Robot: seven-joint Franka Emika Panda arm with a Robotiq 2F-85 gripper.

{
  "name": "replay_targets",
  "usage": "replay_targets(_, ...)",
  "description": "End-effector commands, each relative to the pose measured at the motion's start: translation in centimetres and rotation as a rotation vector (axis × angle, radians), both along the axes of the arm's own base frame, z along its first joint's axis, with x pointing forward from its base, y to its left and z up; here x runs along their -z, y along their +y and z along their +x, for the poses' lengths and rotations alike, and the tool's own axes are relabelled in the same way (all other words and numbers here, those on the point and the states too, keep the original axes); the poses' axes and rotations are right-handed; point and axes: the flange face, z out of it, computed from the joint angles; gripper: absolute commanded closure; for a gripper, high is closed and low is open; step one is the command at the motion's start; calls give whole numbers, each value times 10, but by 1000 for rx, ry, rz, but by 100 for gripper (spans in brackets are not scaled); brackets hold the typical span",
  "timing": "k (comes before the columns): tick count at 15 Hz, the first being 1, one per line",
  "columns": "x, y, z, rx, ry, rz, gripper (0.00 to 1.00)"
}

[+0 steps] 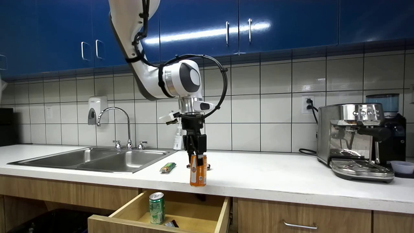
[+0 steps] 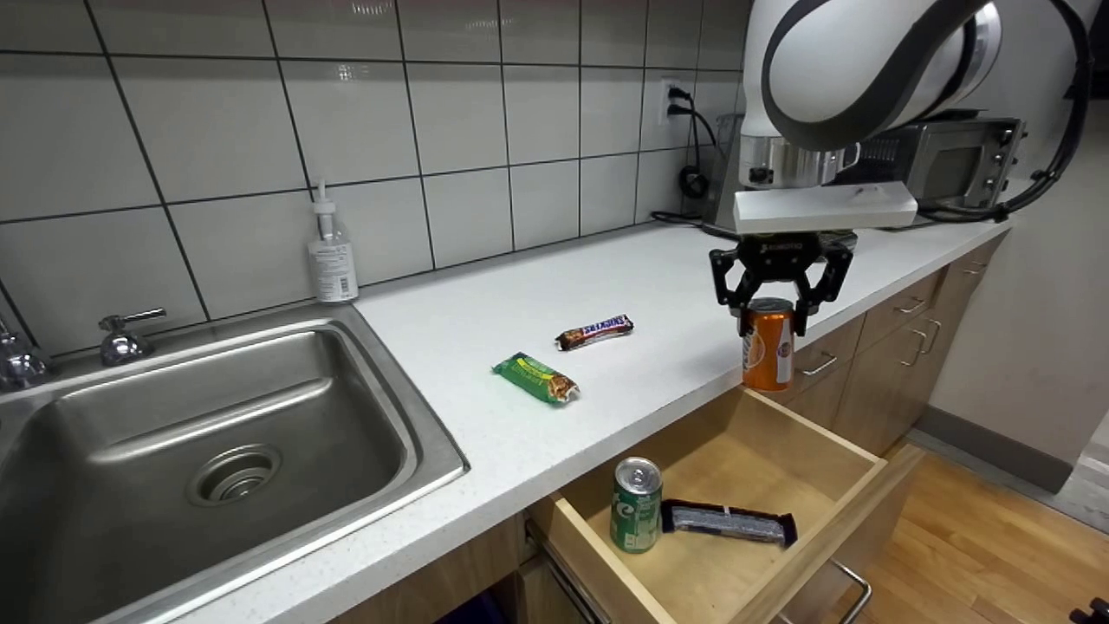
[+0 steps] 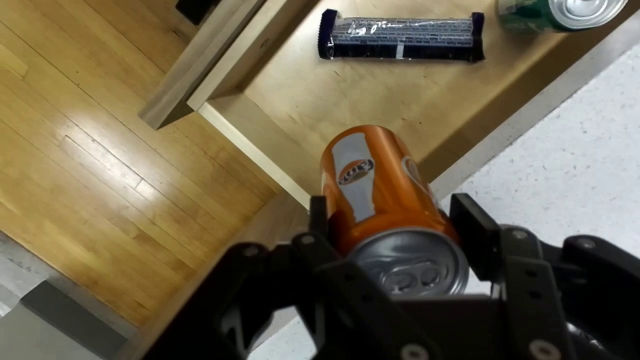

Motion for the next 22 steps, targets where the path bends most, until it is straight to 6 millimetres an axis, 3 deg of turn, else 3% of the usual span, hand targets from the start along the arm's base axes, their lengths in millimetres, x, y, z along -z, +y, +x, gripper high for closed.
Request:
replay_targets(1, -6, 6, -18, -38, -21, -30, 62)
replay_targets(22, 46, 27, -35, -170, -70, -54, 62)
